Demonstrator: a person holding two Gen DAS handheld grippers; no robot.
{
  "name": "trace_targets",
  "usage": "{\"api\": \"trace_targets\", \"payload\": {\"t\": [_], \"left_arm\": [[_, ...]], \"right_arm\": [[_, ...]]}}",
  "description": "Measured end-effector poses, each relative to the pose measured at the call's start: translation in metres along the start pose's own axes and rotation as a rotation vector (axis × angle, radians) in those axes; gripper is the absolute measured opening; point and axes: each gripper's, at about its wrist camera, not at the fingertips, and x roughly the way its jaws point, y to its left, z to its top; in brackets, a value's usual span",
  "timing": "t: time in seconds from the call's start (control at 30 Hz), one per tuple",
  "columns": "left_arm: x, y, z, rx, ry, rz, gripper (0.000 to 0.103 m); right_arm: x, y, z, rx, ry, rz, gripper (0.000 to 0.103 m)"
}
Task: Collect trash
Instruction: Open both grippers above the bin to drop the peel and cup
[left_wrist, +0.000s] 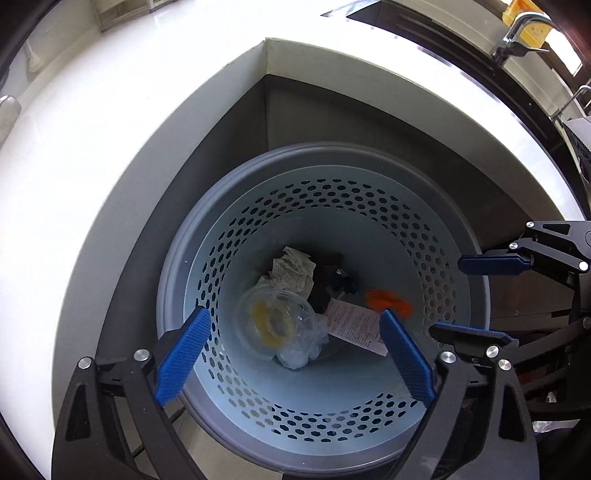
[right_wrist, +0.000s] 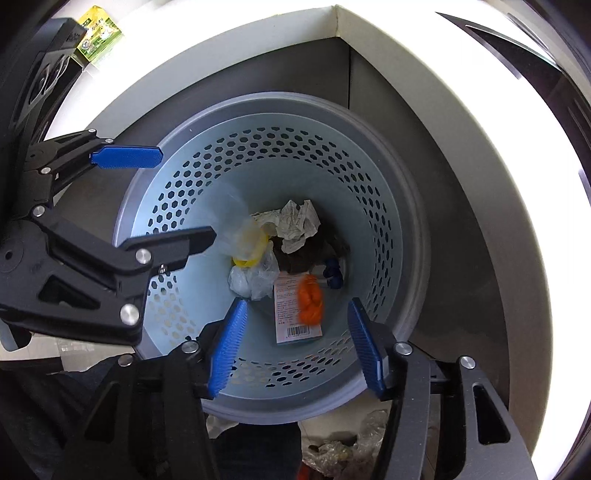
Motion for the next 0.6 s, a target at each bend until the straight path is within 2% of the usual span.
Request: {"api": "trace_targets", "payload": {"t": [0.17, 0.27, 0.6], "left_arm": [[0.000, -0.002, 0.001, -0.008, 0.017, 0.001, 0.096], [-0.009, 0.000, -0.004, -0.014, 0.001, 0.002, 0.096], [-0.068, 0.008, 0.002, -0.061, -0.085, 0.041, 0.096]], "right_arm": [[-0.002, 0.002, -0.001, -0.005, -0.004, -0.006, 0.059], [-0.007, 0.002, -0.002, -0.003, -0.016, -0.007, 0.060], [-0.042, -0.007, -0.003, 0.044, -0.073, 0.026, 0.062]]}}
